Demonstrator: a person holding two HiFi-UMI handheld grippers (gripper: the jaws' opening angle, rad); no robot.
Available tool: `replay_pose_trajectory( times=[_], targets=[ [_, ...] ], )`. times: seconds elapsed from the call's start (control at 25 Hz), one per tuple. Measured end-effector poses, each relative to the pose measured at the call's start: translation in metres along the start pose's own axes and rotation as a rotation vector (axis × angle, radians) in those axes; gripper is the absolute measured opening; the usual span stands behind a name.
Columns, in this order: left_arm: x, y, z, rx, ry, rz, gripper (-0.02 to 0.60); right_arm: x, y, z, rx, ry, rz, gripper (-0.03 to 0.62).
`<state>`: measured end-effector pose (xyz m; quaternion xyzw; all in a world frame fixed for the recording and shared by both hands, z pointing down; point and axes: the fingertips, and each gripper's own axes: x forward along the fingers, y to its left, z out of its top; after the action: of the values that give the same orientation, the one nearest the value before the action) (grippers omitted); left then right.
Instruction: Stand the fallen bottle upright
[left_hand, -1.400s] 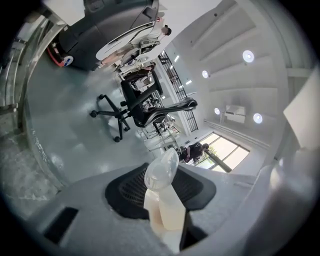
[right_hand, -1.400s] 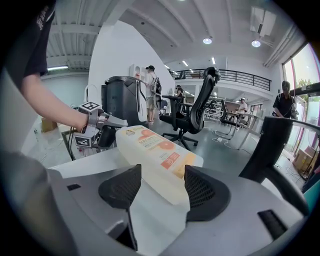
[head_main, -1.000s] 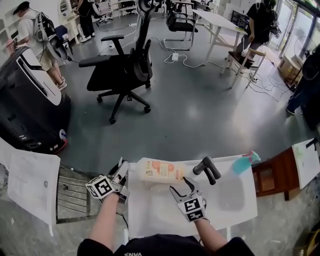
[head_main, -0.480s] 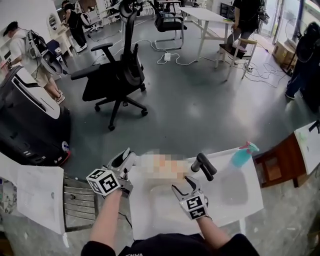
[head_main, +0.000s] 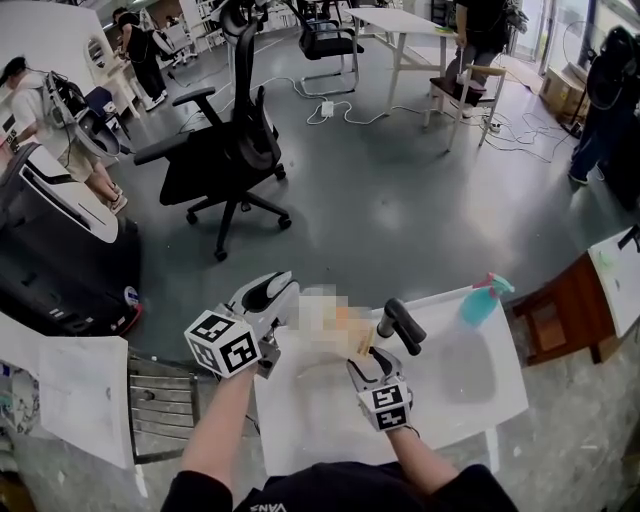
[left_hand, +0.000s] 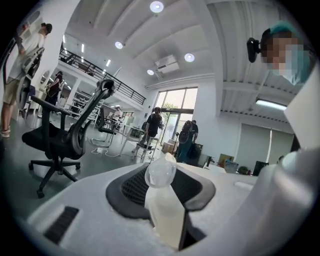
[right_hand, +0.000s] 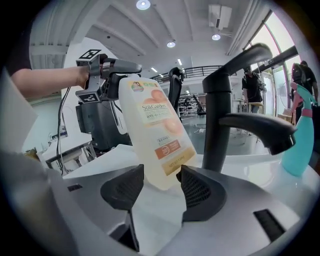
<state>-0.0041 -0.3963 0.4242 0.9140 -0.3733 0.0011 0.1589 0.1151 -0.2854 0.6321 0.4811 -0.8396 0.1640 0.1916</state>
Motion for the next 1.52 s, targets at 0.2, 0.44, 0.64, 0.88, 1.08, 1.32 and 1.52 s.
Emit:
replay_pose_trajectory(
  times=[0.2,0.44,0.64,0.88,1.08,1.32,1.52],
  targets=[
    [0.019,-0.023,0.01,0.082,0.032,-0.069,0.132,0.004,0.0,-0.003,0.043,-0.009,0.004,0.219],
    [0.036,-0.048,0.016,0.167,0.053,-0.128,0.132,0.01,0.002,-0.005,0.082,-0.003,0.033,0.212],
    [0.046,-0.073,0.015,0.277,0.07,-0.181,0.132,0.012,0.001,-0.009,0.105,0.006,0.036,0.21],
    [0.053,-0.108,0.009,0.378,0.08,-0.249,0.132,0.015,0.0,-0.016,0.128,0.03,0.037,0.209],
    [0.056,-0.123,0.003,0.382,0.075,-0.28,0.132,0.016,0.0,-0.029,0.134,0.081,0.063,0.213],
    [0.056,-0.133,0.0,0.425,0.071,-0.292,0.124,-0.007,0.002,-0.025,0.167,0.06,0.068,0.215],
    [0.054,-0.131,-0.001,0.435,0.055,-0.258,0.124,-0.032,0.001,-0.022,0.197,0.02,0.048,0.212]
  ],
)
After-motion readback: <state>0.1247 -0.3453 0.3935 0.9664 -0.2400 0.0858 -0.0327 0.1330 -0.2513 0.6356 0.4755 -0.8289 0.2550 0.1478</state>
